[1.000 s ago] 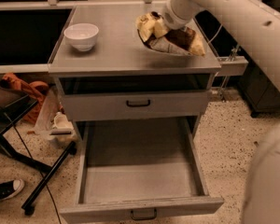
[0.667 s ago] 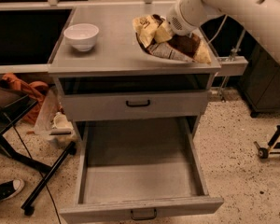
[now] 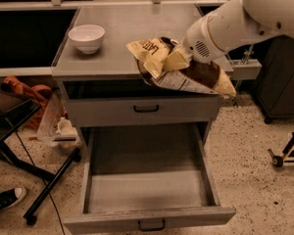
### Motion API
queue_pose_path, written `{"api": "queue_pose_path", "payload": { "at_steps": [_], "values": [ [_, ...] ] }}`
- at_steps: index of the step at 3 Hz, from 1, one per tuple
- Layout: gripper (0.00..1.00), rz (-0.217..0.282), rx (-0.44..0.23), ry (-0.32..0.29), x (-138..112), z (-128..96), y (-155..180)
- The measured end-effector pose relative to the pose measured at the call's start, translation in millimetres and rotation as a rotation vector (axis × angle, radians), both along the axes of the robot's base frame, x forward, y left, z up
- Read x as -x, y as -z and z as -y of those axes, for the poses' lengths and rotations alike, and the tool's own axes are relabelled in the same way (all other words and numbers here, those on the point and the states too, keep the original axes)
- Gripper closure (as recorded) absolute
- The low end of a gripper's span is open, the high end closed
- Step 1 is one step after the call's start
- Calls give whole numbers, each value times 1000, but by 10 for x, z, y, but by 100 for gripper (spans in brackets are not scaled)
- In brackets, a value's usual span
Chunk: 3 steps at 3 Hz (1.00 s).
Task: Place brown chip bag into middle drawer
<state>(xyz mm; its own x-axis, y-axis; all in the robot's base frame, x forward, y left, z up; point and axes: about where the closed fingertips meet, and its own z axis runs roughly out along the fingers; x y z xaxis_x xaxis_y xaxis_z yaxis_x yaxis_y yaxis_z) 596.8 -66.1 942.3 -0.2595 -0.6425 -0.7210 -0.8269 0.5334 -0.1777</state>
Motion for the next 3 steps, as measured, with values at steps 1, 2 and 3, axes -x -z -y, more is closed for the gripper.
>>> {"api": "queue_pose_path", "payload": {
  "at_steps": [1,2,3],
  "values": [
    [100,1,1,1,-4,-2,-1],
    [100,3,-14,-35,-1,-58,52],
    [100,-47,-129,-44,168,-124,457]
  ]
}}
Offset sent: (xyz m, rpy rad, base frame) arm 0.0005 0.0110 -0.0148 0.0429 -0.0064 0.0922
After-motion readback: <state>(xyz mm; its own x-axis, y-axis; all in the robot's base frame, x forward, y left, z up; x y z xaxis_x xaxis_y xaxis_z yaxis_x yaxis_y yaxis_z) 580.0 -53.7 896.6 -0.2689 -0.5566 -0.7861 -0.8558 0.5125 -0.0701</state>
